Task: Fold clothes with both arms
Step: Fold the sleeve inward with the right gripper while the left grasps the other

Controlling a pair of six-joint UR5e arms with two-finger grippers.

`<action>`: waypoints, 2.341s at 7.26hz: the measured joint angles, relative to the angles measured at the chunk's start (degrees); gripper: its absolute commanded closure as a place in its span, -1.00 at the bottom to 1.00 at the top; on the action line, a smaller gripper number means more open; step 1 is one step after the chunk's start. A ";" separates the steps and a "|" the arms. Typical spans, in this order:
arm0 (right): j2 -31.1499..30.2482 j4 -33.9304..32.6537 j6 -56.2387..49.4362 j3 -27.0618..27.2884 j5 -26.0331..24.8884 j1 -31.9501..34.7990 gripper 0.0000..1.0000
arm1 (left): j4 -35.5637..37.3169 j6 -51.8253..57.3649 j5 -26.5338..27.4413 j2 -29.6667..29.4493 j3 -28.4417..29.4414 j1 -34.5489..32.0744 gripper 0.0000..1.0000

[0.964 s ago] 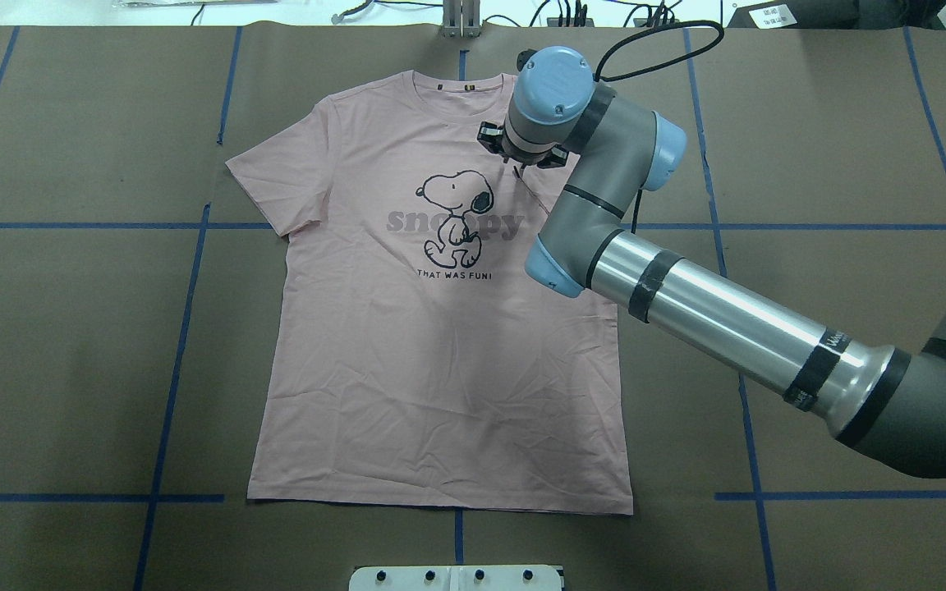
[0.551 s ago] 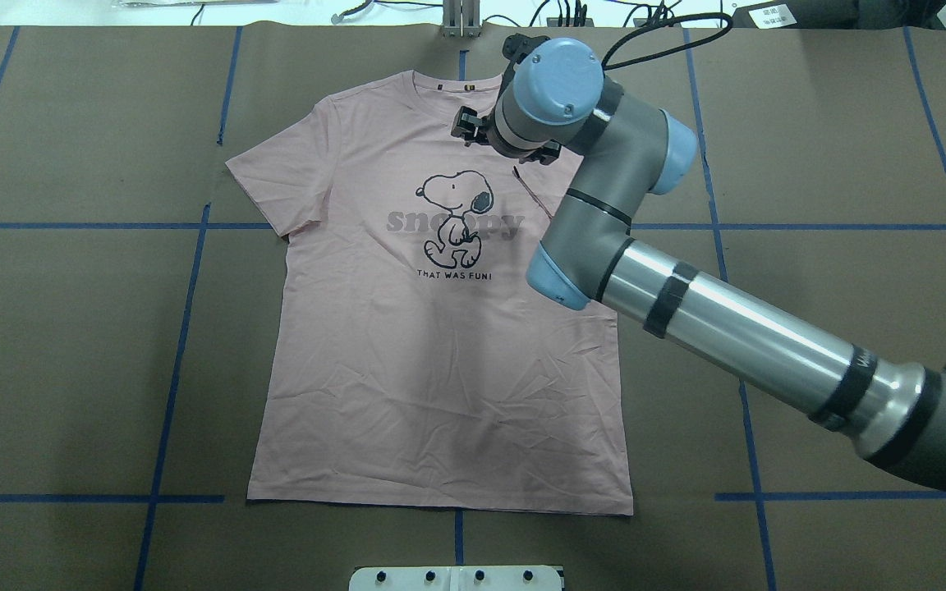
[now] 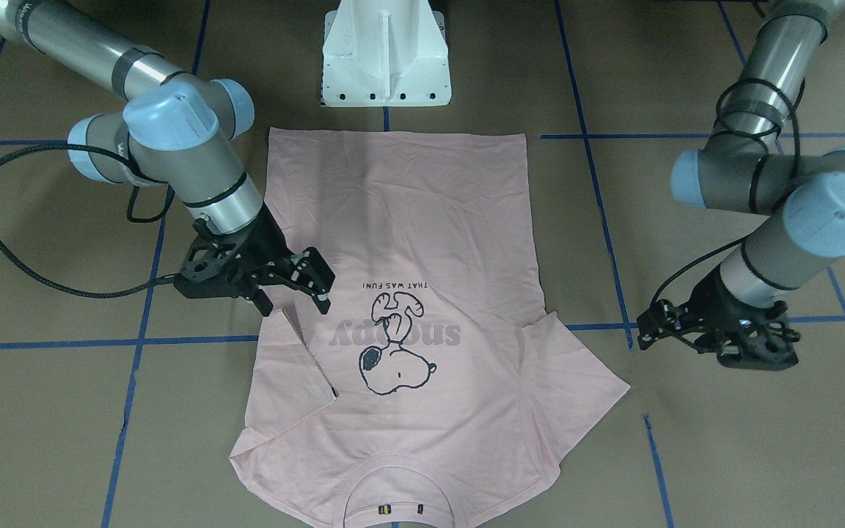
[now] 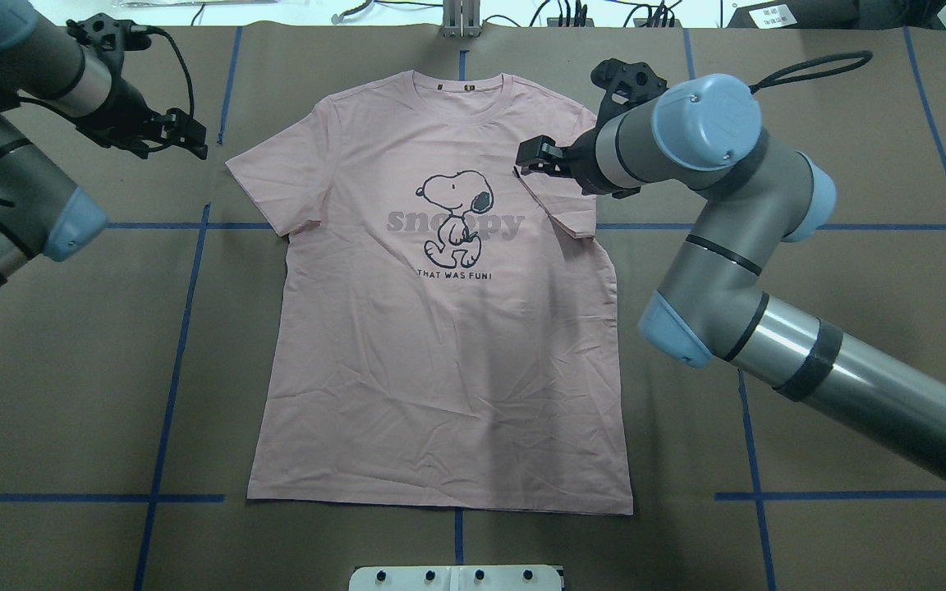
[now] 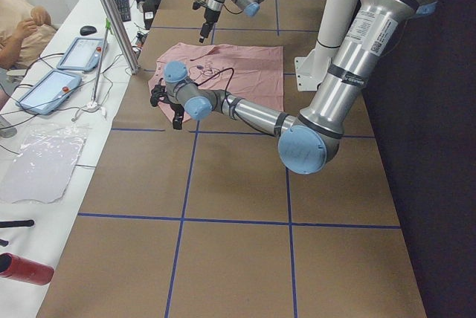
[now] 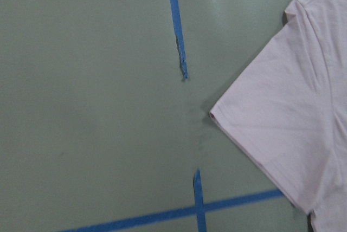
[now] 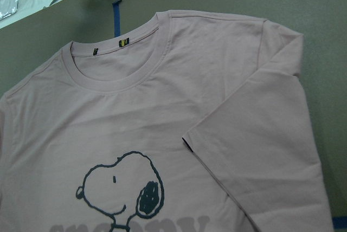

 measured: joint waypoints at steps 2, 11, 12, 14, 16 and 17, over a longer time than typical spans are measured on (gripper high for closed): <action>-2.23 0.08 0.08 2.62 0.45 0.17 -1.00 | -6.82 -3.30 3.81 -2.89 7.26 2.78 -0.46; -3.33 0.27 0.16 2.95 0.17 0.00 -1.00 | -8.58 -7.71 5.96 -5.55 5.97 4.78 1.00; -3.35 0.33 0.18 2.94 0.14 0.01 -1.00 | -7.34 -12.62 6.02 -6.04 3.33 6.21 1.00; -3.41 0.37 0.36 2.63 0.09 0.02 -1.00 | -6.67 -20.24 7.74 -10.76 5.23 9.97 1.00; -3.46 0.43 0.56 2.43 0.00 -0.17 -1.00 | -7.23 -22.07 14.34 -16.10 13.10 11.71 1.00; -3.47 0.45 0.59 2.40 -0.06 -0.27 -1.00 | -7.93 -22.23 16.15 -17.40 15.16 11.81 1.00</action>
